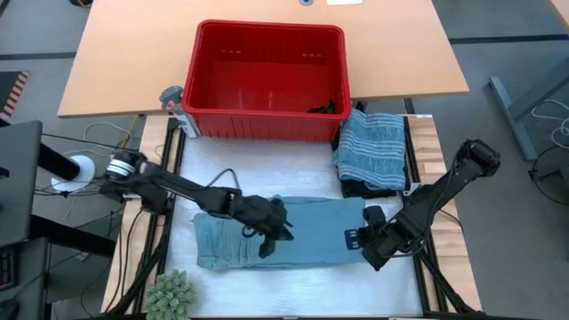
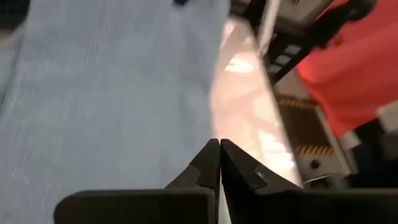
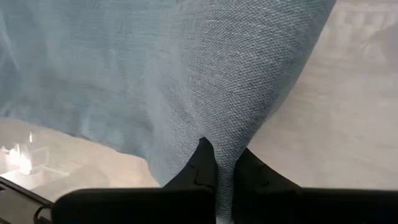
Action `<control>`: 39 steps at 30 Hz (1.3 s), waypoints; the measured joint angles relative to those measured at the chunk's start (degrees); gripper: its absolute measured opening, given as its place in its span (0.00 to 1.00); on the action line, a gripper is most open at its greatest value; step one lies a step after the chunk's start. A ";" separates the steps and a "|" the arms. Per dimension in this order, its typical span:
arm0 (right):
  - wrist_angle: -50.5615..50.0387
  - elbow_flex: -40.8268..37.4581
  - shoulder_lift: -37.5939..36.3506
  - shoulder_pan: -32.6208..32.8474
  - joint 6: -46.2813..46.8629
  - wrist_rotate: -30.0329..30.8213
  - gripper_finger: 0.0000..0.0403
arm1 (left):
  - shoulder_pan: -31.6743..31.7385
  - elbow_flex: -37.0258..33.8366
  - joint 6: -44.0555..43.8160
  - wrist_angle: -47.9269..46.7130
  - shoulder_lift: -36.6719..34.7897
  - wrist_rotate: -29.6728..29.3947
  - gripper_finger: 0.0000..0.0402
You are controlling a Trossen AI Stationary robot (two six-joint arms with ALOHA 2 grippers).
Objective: Fold Laundry from Bin
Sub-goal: Fold the light blue pants
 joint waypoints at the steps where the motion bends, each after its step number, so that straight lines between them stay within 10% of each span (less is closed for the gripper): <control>1: -0.13 0.03 0.00 0.03 -0.18 0.00 0.09 | 0.30 0.01 0.98 0.55 1.60 0.22 0.00; 21: -3.96 7.67 -0.13 0.00 -8.11 -0.91 0.09 | 5.00 4.36 4.26 -2.42 21.39 5.40 0.00; 31: -11.17 19.07 -0.15 -1.24 -15.43 3.62 0.09 | 6.79 23.91 5.73 -7.18 32.14 7.55 0.00; 39: -14.69 20.15 -0.04 -1.90 -16.23 4.68 0.09 | 9.36 43.66 13.48 -34.21 29.04 8.70 0.00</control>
